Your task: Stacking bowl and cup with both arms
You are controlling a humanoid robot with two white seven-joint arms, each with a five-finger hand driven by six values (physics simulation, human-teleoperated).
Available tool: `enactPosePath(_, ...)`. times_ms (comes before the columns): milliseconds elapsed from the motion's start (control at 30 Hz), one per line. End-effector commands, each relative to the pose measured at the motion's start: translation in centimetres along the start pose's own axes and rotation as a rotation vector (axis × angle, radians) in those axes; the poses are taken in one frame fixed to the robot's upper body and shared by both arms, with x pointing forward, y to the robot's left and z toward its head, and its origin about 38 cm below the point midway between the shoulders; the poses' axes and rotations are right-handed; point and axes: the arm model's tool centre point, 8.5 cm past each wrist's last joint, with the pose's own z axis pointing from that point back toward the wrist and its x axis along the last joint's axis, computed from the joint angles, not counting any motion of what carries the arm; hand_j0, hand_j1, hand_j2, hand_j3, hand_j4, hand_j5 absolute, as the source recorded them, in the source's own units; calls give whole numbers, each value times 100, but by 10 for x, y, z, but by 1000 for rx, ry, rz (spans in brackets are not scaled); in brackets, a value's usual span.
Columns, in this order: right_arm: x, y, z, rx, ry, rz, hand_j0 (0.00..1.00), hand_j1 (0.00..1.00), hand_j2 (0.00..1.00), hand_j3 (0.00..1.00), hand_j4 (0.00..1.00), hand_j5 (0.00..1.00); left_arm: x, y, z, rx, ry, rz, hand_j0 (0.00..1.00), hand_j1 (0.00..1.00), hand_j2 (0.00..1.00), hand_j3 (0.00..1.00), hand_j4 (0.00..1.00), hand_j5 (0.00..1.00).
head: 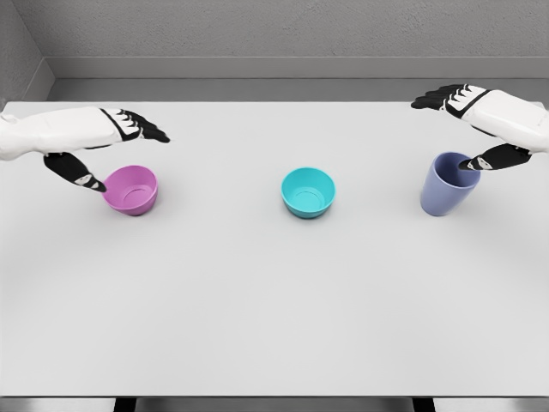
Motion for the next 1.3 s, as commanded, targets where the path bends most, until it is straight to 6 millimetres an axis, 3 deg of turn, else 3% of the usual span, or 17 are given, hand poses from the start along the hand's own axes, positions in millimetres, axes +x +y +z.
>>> enactPosePath(0, 0, -1, 1, -5, 1, -4, 100, 100, 100, 100, 100, 100, -2, 0, 1, 2, 5, 9, 100, 100, 100, 100, 100, 100)
enactPosePath(200, 1, -10, 5, 1, 3, 23, 100, 100, 100, 100, 100, 100, 0, -3, -1, -9, 1, 7, 100, 100, 100, 100, 100, 100)
enactPosePath(300, 4, -15, 10, 16, 3, 46, 100, 100, 100, 100, 100, 100, 1, 4, -2, 4, -4, -6, 100, 100, 100, 100, 100, 100)
enactPosePath(400, 1, -9, 19, 71, 21, 55, 100, 100, 100, 100, 100, 100, -2, 5, -2, 6, 6, -2, 100, 100, 100, 100, 100, 100)
enactPosePath(533, -2, -6, 23, 112, 38, 86, 100, 100, 100, 100, 100, 100, -14, -17, -6, -74, 50, -6, 100, 100, 100, 100, 100, 100)
enactPosePath(700, -3, -4, 24, 133, 44, 87, 100, 100, 100, 100, 100, 100, -10, -8, -15, -116, 35, -46, 100, 100, 100, 100, 100, 100)
enactPosePath(833, -3, 6, 22, 247, 42, 83, 100, 100, 100, 100, 100, 100, -8, 1, -18, -146, 27, -72, 100, 100, 100, 100, 100, 100)
enactPosePath(1133, -2, 13, 18, 253, 33, 70, 100, 100, 100, 100, 100, 100, -9, -15, -22, -216, 23, -59, 100, 100, 100, 100, 100, 100)
enactPosePath(1267, 0, 16, 13, 247, 21, 62, 100, 100, 100, 100, 100, 100, -19, -24, -19, -223, 51, -27, 100, 100, 100, 100, 100, 100)
